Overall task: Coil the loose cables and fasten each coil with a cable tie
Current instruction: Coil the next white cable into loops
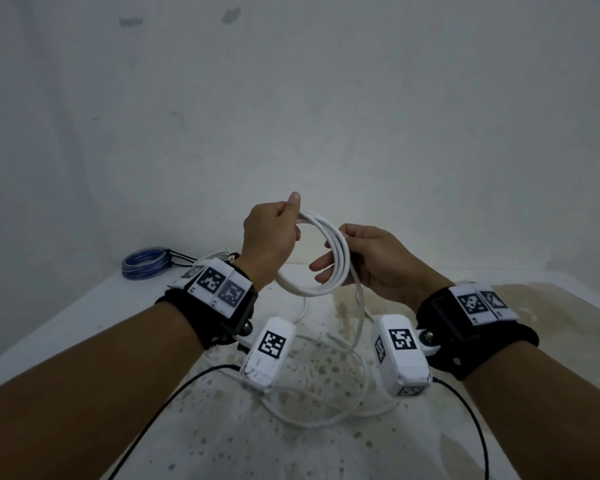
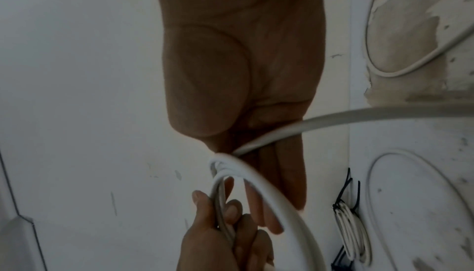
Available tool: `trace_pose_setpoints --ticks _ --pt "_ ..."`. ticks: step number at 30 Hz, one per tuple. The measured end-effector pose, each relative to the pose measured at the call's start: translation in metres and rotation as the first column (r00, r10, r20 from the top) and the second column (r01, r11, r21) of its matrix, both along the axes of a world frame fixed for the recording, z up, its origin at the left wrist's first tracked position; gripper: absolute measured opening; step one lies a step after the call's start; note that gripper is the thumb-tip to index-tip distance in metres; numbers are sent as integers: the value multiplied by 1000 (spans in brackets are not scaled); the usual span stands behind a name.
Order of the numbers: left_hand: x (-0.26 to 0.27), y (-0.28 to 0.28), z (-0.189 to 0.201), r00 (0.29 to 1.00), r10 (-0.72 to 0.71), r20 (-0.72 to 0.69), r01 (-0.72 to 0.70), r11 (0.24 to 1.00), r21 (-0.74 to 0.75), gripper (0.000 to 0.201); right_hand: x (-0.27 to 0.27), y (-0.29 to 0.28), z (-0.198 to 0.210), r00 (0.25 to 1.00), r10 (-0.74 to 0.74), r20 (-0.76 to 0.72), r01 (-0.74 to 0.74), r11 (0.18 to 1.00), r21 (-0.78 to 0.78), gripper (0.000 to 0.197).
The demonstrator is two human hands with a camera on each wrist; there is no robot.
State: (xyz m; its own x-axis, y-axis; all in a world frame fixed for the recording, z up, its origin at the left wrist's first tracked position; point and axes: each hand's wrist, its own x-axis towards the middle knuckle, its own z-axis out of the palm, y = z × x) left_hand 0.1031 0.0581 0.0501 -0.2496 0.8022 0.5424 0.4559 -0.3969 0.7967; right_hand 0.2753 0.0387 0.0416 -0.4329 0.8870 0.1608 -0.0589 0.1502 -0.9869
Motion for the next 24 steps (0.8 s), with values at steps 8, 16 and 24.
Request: trace_pose_setpoints --ticks 8,16,24 --pt "5 1 -5 953 123 -277 -75 981 178 57 -22 7 7 997 -70 17 71 996 -58 38" --pt "-4 -24 -6 959 -9 -283 -100 925 -366 66 -15 32 22 681 -564 -468 546 816 -190 38" --pt "45 -28 -29 367 20 930 550 802 -234 32 -26 23 19 573 -556 -603 550 806 -221 39"
